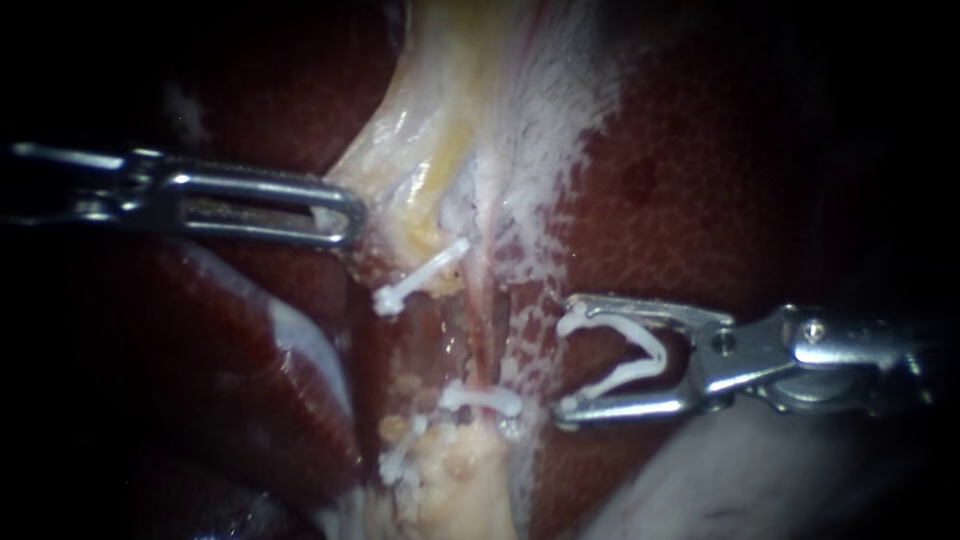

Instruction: Clipping second clip right tube

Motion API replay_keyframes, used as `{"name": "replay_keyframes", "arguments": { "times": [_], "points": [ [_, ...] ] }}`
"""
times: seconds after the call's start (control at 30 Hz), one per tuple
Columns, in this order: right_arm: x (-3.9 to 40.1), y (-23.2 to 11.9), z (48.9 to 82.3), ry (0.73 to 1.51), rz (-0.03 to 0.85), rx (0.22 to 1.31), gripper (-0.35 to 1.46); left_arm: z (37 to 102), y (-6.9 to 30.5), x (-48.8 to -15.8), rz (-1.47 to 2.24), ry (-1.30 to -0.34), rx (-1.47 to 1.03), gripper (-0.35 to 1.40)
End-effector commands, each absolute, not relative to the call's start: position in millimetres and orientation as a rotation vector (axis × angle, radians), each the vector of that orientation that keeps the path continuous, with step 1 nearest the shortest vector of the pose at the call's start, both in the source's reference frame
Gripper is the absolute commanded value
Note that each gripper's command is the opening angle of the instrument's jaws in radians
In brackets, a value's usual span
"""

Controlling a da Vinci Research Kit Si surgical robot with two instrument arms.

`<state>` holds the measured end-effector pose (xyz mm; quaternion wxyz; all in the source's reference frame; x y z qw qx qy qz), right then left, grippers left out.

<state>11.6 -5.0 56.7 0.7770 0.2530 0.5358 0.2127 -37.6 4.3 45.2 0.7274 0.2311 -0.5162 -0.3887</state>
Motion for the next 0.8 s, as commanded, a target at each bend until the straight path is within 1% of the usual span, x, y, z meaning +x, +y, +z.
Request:
{"name": "replay_keyframes", "arguments": {
  "times": [0.03, 0.17, 0.4, 0.63, 0.8],
  "points": [
    [11.9, -5.1, 57.1, 1.157, 0.462, 0.557, 0.59, 44.5, 4.5, -37.5, -0.855, -1.146, 0.503, -0.35],
    [13.3, -5.4, 58.5, 1.15, 0.476, 0.593, 0.57, 43.1, 4.2, -37.6, -0.851, -1.151, 0.494, -0.35],
    [15.4, -6.0, 60.1, 1.14, 0.503, 0.605, 0.57, 41.5, 3.4, -38.3, -0.849, -1.157, 0.482, -0.35],
    [17.5, -6.1, 60.3, 1.133, 0.529, 0.612, 0.58, 41.3, 3.3, -38.5, -0.85, -1.156, 0.481, -0.35],
    [18.1, -6.4, 60.4, 1.132, 0.53, 0.617, 0.58, 41.3, 3.3, -38.5, -0.85, -1.156, 0.481, -0.35]
  ]
}}
